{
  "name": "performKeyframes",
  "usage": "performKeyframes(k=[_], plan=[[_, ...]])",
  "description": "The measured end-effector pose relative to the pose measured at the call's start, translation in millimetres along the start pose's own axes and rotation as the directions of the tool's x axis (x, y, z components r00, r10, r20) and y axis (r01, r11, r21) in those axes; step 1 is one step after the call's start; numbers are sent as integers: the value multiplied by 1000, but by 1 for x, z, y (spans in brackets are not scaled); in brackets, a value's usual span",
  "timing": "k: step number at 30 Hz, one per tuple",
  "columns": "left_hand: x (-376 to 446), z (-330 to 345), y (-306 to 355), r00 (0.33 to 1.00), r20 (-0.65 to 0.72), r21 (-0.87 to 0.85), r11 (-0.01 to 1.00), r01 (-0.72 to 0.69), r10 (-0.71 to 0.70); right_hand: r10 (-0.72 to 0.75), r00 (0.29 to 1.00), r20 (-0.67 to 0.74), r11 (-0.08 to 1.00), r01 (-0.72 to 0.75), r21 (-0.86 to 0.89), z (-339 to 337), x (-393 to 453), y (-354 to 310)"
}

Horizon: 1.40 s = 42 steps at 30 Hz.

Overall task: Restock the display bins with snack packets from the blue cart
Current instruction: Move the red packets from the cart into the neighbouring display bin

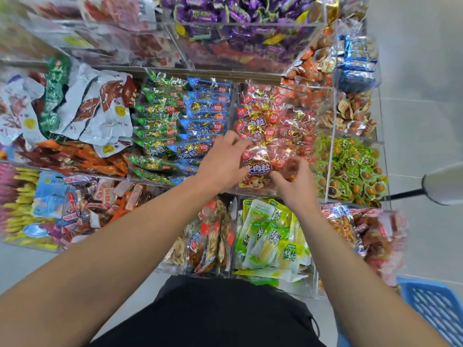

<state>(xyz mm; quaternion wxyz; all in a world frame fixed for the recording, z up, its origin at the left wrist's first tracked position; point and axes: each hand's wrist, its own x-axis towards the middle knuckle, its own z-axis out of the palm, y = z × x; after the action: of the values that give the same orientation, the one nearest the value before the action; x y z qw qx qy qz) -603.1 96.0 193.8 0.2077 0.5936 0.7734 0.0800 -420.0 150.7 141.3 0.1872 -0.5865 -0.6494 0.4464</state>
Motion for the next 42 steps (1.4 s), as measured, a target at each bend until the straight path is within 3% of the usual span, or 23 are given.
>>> performKeyframes(k=[6,9,12,15,21,29,32,35,37,42], plan=[[-8,-4,-14,998,-65,-74,997,-6,1,-92,995,-27,995,91,-45,23,-3,-12],[-17,7,-14,999,-31,33,999,-28,29,-67,998,-20,991,65,-114,30,-2,-12],[-20,22,-15,1000,-21,200,980,6,-1,-54,997,52,935,68,-347,26,-3,-1],[-19,24,-15,1000,-22,223,975,26,-22,-71,993,90,844,108,-525,19,-9,8],[-33,21,-8,993,-114,162,986,28,-10,-160,987,-17,975,155,-161,13,-17,2],[-55,20,-9,983,-178,82,995,60,-44,-137,990,-36,987,133,-86,9,-32,-5],[-61,21,-9,977,-204,42,996,78,-68,-223,969,-103,974,217,-73,6,-39,-6],[-61,23,-8,968,-242,74,993,90,-70,-313,950,20,946,313,-88,7,-41,-10],[-62,23,-6,974,-211,72,992,100,-83,-255,964,72,959,262,-108,7,-36,-11],[-58,11,-3,985,-168,-92,996,15,-30,-148,988,-45,989,148,-2,0,-22,-10]])
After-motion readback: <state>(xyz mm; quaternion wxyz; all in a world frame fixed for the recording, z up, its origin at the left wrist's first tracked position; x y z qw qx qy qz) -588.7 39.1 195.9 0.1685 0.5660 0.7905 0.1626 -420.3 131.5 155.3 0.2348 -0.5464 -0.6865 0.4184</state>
